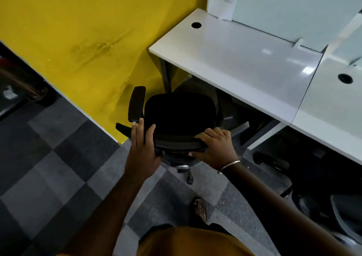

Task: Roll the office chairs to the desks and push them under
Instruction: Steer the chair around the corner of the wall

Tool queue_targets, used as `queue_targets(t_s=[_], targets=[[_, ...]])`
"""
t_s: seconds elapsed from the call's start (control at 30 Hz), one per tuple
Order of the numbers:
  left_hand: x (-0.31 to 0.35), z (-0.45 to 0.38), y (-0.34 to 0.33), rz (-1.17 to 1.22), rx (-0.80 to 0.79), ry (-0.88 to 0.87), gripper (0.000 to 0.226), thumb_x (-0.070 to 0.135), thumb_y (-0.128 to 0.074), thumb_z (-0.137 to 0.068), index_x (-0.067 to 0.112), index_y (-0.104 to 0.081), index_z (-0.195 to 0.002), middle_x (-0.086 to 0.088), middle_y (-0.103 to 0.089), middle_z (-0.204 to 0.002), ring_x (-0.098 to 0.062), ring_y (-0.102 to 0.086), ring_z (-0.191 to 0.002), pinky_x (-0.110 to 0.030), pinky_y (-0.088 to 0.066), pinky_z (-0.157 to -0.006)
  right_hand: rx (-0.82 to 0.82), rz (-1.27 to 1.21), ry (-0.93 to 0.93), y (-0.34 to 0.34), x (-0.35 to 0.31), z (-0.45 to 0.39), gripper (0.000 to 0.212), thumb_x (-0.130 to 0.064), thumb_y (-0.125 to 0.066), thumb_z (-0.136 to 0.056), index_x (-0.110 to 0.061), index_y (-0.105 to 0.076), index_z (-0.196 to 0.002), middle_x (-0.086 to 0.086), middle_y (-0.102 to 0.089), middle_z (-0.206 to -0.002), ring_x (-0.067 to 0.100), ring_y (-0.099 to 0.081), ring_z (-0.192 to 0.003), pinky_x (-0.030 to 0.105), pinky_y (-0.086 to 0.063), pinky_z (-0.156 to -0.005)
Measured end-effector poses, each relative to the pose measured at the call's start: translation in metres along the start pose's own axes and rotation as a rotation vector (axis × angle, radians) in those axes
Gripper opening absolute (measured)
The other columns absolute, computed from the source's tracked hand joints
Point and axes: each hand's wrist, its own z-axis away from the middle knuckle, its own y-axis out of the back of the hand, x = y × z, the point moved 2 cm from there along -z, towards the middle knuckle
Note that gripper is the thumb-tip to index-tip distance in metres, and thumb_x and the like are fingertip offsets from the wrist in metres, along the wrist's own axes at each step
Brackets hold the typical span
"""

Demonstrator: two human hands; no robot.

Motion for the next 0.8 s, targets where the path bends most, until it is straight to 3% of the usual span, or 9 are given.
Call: queue_targets(t_s=[0.13,0.23,0.33,0.53,0.8], targets=[[-0.029,-0.039,0.006,-0.014,0.007,-0.081,0.097,0.029,-0.084,-0.085,0.008,-0.028,-0.161,-0.017,0.006,-0.173,-0.040,0.012,-0.159,-0.063,-0.026,-0.121,0.025,-0.017,-0.031,-0.004,-0.009,-0.024,0.059,-0.077,-0.054,-0.083,-0.033,-0.068,-0.119,-0.014,-0.061,-0.101,0.014,-0.052,-0.096,0.035,-0.036,-0.086],[-0.057,-0.072,0.016,0.020,-0.037,-0.175,0.094,0.057,-0.068,-0.090,0.007,-0.030,-0.161,-0.018,0.006,-0.173,-0.041,0.011,-0.159,-0.064,-0.022,-0.121,0.041,-0.056,-0.093,-0.013,-0.023,-0.044,0.057,-0.076,-0.055,-0.083,-0.033,-0.070,-0.116,-0.015,-0.065,-0.099,0.013,-0.055,-0.094,0.034,-0.036,-0.086],[-0.080,-0.101,0.027,0.067,-0.076,-0.221,0.110,0.081,-0.054,-0.084,0.008,-0.028,-0.162,-0.018,0.003,-0.173,-0.041,0.009,-0.159,-0.068,-0.027,-0.119,0.018,-0.093,-0.169,-0.021,-0.042,-0.062,0.057,-0.075,-0.055,-0.082,-0.034,-0.072,-0.118,-0.016,-0.067,-0.101,0.010,-0.057,-0.097,0.032,-0.035,-0.087],[-0.121,-0.154,0.053,0.087,-0.143,-0.336,0.114,0.086,-0.056,-0.082,0.013,-0.025,-0.164,-0.011,0.005,-0.174,-0.037,0.008,-0.160,-0.066,-0.045,-0.109,0.068,-0.098,-0.237,-0.030,-0.076,-0.096,0.059,-0.082,-0.053,-0.081,-0.034,-0.075,-0.107,-0.017,-0.066,-0.095,0.008,-0.060,-0.088,0.029,-0.038,-0.076],[-0.138,-0.219,0.053,0.046,-0.208,-0.422,0.110,0.088,-0.053,-0.082,0.017,-0.029,-0.163,-0.009,0.009,-0.174,-0.035,0.010,-0.160,-0.062,-0.041,-0.115,0.144,-0.057,-0.287,-0.028,-0.070,-0.142,0.058,-0.090,-0.057,-0.074,-0.037,-0.072,-0.092,-0.017,-0.059,-0.079,0.008,-0.059,-0.068,0.025,-0.040,-0.058]])
